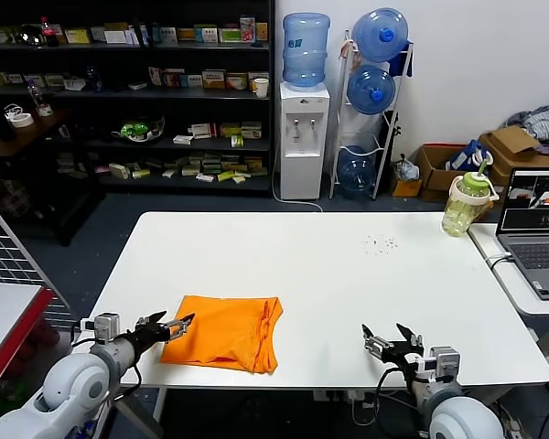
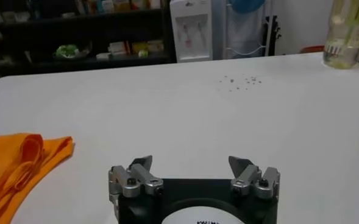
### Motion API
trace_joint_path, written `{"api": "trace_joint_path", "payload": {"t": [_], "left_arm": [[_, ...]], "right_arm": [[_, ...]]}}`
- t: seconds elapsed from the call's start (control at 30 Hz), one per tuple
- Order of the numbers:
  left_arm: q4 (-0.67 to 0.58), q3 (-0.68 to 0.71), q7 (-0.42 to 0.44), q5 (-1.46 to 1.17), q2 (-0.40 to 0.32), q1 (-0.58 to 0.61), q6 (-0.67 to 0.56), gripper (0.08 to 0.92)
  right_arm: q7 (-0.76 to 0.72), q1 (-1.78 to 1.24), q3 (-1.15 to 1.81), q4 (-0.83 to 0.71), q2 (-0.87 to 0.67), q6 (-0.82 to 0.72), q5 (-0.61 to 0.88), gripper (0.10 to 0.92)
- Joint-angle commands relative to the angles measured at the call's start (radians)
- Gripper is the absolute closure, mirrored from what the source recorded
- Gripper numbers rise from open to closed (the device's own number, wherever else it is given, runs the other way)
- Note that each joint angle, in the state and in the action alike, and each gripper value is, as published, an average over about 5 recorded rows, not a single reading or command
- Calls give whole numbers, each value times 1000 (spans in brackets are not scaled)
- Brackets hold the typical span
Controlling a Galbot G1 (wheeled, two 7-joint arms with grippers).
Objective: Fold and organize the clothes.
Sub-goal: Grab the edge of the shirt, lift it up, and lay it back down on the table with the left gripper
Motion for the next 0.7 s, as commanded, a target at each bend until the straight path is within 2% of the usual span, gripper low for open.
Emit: {"api": "trace_joint_path", "payload": {"t": [0.03, 0.47, 0.7], "left_arm": [[110, 20, 113, 48, 50, -14, -16, 177], [110, 46, 103, 82, 33, -13, -32, 189], [88, 58, 92, 77, 21, -12, -36, 359]], "right_arm": [[0, -1, 3, 1, 1, 0, 0, 203], [3, -4, 3, 5, 3, -2, -1, 203], [4, -9, 4, 10, 3, -2, -2, 203]]}}
